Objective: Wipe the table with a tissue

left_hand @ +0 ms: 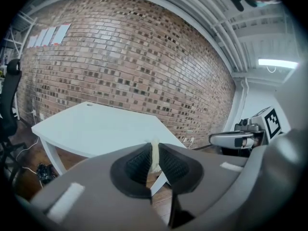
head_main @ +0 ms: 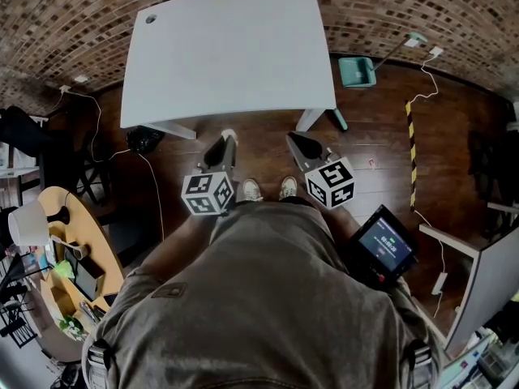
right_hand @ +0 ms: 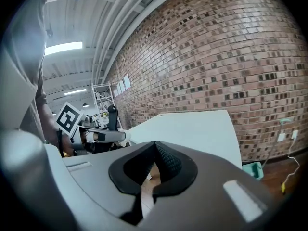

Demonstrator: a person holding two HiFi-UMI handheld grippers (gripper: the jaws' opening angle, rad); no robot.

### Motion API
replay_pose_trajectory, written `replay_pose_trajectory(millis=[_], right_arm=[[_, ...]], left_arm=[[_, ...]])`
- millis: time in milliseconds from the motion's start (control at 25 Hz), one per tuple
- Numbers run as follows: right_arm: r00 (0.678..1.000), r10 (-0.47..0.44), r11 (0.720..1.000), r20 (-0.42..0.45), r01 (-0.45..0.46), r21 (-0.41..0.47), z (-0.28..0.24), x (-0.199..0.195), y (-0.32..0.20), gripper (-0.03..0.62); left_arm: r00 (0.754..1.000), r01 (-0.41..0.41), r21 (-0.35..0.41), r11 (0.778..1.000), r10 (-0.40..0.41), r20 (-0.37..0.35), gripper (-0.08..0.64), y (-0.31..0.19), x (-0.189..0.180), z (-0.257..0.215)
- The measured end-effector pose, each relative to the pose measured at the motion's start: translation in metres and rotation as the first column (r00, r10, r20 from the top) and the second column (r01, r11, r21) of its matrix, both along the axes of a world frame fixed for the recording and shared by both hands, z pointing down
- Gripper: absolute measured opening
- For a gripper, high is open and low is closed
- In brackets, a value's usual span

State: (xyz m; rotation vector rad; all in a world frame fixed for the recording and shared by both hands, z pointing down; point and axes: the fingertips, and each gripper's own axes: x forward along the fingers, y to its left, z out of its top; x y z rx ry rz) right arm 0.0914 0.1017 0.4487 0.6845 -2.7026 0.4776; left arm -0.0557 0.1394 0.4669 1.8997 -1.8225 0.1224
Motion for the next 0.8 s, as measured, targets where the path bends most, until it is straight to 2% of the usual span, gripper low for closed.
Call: replay_pose_trajectory(millis=[800], right_arm=[[1.0,-0.01,1.0,-0.001,0.01,0.009,0.001,-0.015,0.0,0.012]], left_arm=[[1.0,-0.007,0.022,1.0,0.008,-0.015,0.041,-0.006,-0.005,-0.004]])
